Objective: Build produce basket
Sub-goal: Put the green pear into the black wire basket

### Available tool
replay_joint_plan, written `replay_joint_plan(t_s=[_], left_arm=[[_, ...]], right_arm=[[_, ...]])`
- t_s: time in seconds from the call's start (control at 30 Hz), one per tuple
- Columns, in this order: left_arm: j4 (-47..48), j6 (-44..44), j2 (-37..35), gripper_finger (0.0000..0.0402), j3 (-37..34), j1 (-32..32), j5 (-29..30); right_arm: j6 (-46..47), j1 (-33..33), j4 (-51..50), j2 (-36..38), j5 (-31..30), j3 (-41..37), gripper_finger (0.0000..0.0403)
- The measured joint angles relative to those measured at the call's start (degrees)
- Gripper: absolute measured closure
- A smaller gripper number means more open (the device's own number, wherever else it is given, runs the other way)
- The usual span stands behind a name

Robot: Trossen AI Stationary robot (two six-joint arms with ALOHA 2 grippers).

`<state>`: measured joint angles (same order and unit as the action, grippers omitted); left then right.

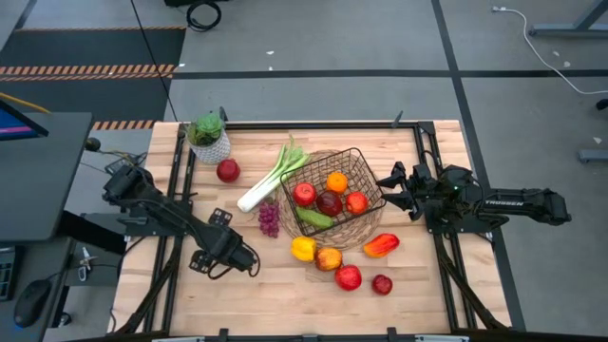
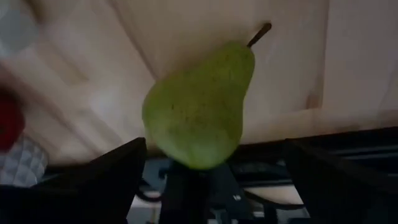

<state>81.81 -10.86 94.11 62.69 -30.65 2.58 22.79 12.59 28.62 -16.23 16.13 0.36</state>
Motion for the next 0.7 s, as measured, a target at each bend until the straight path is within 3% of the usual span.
replay_joint_plan(t_s=[0.33,0.7], left_arm=[[1.43,-16.43,-0.73,0.0017,-4.06,0.52,-5.37],[-6.76,-25.37,-11.69,0.0017,-13.79,3.14,-6.34]], right_arm=[[0.0,0.0,0.0,0.0,-0.01,0.01,0.0172],[0.0,-0.01,0.0,0.01,0.0,0.02,0.0172]])
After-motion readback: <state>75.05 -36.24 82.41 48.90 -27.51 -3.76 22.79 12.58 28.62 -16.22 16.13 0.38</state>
